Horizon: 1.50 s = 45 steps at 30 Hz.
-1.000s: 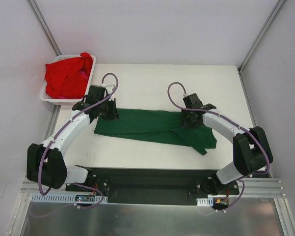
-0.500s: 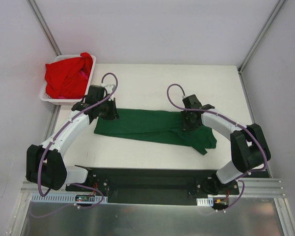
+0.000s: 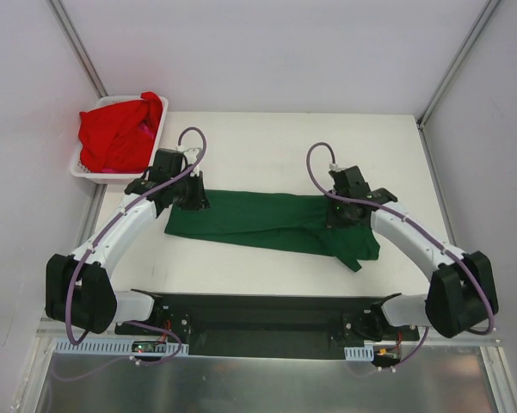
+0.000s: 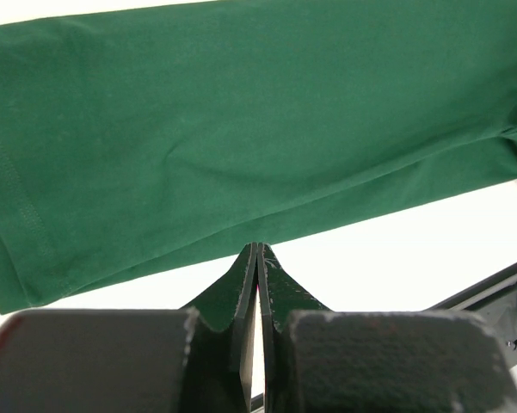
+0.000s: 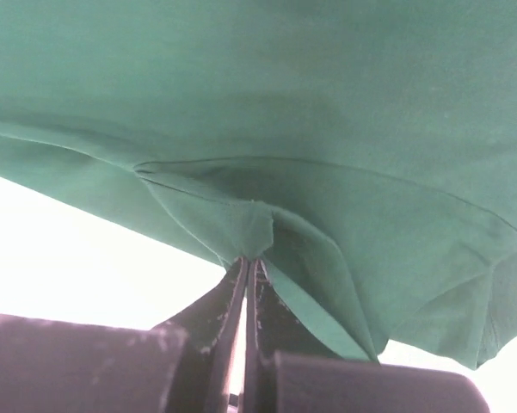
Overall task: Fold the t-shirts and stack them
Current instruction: Fold the tshirt
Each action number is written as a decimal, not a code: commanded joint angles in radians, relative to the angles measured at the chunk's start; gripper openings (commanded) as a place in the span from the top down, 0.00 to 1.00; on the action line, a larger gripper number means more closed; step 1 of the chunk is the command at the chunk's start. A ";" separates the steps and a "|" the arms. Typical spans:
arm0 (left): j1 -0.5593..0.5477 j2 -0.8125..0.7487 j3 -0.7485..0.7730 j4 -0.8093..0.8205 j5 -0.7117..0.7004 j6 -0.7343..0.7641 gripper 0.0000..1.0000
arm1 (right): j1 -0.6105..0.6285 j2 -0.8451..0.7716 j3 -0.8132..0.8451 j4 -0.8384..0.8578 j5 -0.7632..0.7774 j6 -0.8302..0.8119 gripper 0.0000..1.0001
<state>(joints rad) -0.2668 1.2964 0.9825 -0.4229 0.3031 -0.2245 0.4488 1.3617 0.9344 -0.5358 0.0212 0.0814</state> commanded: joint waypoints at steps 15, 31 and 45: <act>0.005 -0.039 -0.010 0.019 0.068 -0.010 1.00 | 0.030 -0.240 -0.028 -0.280 -0.181 -0.068 0.99; -0.015 0.009 0.007 0.019 0.111 0.005 1.00 | 0.074 -0.139 0.009 -0.268 -0.127 -0.040 0.99; -0.113 0.105 0.050 0.122 0.234 -0.012 1.00 | 0.102 -0.114 0.046 -0.236 0.023 0.003 0.48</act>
<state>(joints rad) -0.3294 1.3693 0.9848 -0.3923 0.4515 -0.2272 0.5488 1.3441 0.9501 -0.7708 -0.0769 0.0364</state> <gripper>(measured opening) 0.002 0.505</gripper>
